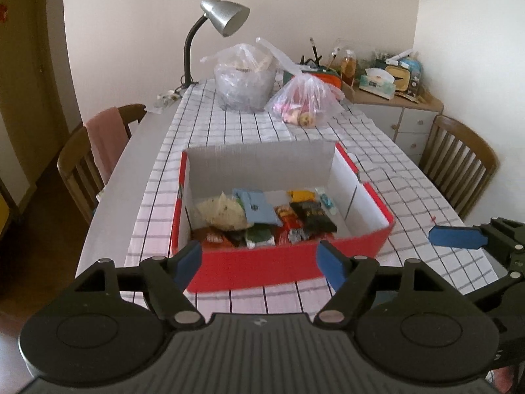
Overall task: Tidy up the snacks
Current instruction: 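Withdraw both tools from the box toward the remaining snacks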
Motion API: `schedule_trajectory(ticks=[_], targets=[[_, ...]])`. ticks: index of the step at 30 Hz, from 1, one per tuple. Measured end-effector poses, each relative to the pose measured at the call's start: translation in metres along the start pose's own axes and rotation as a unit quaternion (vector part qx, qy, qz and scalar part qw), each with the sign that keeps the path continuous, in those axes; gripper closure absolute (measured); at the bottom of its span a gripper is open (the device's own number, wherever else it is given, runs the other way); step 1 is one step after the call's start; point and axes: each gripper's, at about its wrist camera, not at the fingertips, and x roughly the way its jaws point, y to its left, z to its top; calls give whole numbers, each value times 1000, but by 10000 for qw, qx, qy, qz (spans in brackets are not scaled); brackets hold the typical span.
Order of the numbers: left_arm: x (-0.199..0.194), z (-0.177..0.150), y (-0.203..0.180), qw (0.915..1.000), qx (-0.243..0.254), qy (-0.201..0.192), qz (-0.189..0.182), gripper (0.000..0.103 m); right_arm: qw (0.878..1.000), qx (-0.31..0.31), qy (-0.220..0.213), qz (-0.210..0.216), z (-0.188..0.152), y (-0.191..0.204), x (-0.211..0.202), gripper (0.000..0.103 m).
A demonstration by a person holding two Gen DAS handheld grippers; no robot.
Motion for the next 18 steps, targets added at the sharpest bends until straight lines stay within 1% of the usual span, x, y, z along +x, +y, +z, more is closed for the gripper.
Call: schedule_trajectory(ticks=[6, 10, 18], targets=[[5, -26, 8, 9997, -102, 202, -68, 26, 9996, 144, 262, 3, -29, -5, 7, 0], [18, -42, 13, 9987, -175, 468, -36, 26, 9987, 193, 478, -42, -46, -10, 16, 0], [49, -71, 19, 9938, -381, 1048, 29, 26, 9935, 50, 1135, -83, -75, -9, 43, 0]])
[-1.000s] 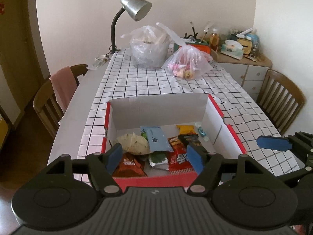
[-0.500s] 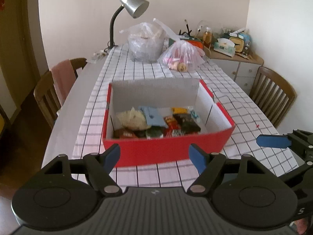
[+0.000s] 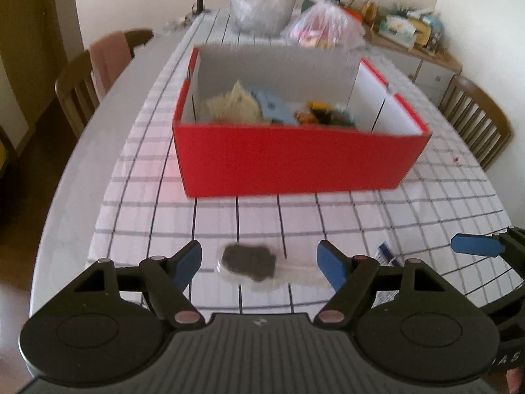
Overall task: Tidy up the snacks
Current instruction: 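Withdraw both tools from the box toward the remaining snacks, then grasp the chocolate bar tray with the left tool while the right tool grasps the white-navy packet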
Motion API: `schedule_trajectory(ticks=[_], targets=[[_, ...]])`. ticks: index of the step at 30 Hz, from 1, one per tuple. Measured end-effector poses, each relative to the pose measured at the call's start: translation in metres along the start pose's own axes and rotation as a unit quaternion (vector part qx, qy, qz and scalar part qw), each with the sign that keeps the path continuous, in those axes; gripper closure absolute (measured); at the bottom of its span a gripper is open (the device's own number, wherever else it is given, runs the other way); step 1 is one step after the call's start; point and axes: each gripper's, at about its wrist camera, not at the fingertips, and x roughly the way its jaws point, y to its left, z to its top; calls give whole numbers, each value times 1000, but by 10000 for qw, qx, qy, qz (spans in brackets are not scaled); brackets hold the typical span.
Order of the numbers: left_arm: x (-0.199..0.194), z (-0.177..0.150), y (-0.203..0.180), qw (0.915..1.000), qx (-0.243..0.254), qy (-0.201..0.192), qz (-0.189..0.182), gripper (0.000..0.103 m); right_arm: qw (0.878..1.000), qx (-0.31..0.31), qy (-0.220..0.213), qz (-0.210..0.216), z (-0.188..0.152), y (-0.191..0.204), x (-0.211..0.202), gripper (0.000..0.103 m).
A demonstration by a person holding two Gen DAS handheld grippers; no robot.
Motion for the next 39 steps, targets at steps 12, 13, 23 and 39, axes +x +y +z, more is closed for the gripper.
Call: schedule_trajectory(ticks=[12, 13, 23, 39], targets=[[26, -11, 10, 9991, -243, 347, -19, 26, 9990, -2, 435, -106, -10, -5, 36, 1], [27, -11, 11, 9990, -277, 363, -20, 26, 9989, -24, 452, -112, -10, -5, 37, 1], [45, -6, 18, 9972, -441, 605, -45, 26, 9973, -299, 642, -190, -12, 0, 48, 10], [67, -1, 16, 9964, -301, 790, 17, 26, 9994, -55, 329, 137, -16, -17, 31, 49]])
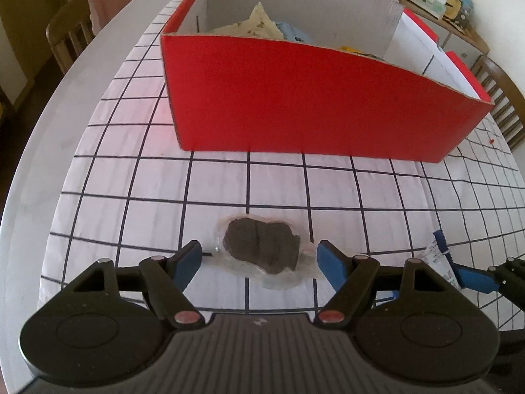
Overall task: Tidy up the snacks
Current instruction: 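Grasp the chocolate bar tray with the left tool while the right tool grasps the white-navy packet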
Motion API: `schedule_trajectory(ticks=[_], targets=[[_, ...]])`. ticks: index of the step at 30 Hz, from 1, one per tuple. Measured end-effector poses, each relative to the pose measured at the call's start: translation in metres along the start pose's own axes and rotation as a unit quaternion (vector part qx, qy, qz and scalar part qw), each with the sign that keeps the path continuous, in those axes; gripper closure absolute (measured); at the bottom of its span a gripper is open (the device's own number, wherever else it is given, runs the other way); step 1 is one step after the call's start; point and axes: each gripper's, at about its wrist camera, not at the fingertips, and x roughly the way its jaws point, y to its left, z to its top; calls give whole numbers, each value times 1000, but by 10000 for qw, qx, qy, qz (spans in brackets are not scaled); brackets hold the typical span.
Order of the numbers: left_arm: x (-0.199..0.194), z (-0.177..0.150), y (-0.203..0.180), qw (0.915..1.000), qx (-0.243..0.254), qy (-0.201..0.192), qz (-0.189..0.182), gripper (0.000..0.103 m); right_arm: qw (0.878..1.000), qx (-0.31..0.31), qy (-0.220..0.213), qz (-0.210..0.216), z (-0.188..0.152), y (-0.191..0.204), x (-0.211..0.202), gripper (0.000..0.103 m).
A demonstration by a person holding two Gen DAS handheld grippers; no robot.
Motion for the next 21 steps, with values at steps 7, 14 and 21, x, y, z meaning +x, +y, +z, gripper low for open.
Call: schedule_trajectory(ticks=[7, 14, 21], targets=[[-3, -3, 0, 9998, 64, -165, -28, 44, 9994, 287, -121, 140, -4, -8, -3, 50], [-6, -4, 2, 9996, -107, -248, -62, 49, 9970, 658, -357, 200, -9, -17, -13, 51], [-11, -9, 7, 9991, -278, -233, -196, 51, 9933, 999, -529, 249, -18, -28, -24, 51]])
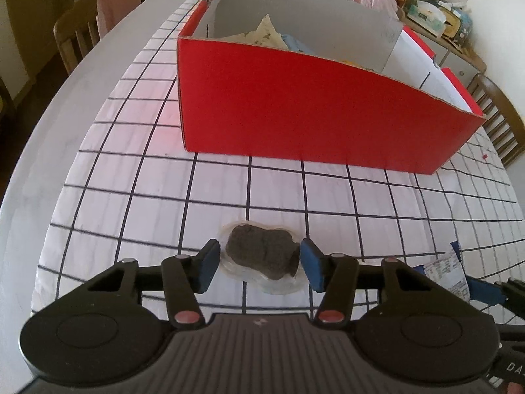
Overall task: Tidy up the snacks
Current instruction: 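Grasp the chocolate bar tray with the left tool while the right tool grasps the white-navy packet, then lift both held snacks and carry them toward the red box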
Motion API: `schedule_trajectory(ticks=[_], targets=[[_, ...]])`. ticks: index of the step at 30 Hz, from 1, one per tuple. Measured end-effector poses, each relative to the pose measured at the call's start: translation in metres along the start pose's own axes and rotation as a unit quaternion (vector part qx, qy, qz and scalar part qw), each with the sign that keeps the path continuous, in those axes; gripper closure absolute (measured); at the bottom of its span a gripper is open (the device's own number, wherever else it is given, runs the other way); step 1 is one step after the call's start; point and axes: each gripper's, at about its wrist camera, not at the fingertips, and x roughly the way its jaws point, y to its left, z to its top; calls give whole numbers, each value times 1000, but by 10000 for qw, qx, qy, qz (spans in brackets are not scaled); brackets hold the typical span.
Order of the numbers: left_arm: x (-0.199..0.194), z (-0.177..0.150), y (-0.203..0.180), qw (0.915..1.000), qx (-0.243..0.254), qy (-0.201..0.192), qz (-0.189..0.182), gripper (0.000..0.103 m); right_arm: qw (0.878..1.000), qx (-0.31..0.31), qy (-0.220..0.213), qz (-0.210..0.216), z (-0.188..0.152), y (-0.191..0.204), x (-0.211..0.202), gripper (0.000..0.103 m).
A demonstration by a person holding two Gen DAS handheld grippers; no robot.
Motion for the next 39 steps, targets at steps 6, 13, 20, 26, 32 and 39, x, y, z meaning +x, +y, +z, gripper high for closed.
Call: schedule_trajectory(ticks=[6, 13, 20, 26, 32, 39], targets=[[-10, -8, 2, 9998, 81, 107, -121, 66, 9996, 251, -84, 129, -7, -7, -8, 50], [-22, -6, -2, 9942, 1069, 54, -39, 62, 9988, 406, -84, 271, -11, -9, -9, 50], [-12, 6, -11, 9767, 2112, 244, -291, 35, 9979, 560, -24, 335, -15, -11, -6, 50], [9, 10, -18, 9585, 2772, 439, -493, 35, 9964, 730, -9, 438, -17, -11, -2, 62], [16, 14, -18, 9539, 2897, 396, -677, 33, 9974, 606, 19, 398, -14, -8, -1, 58], [9, 2, -17, 9603, 2723, 122, -594, 44, 10000, 19, 31, 53, -13, 14, 4, 14]])
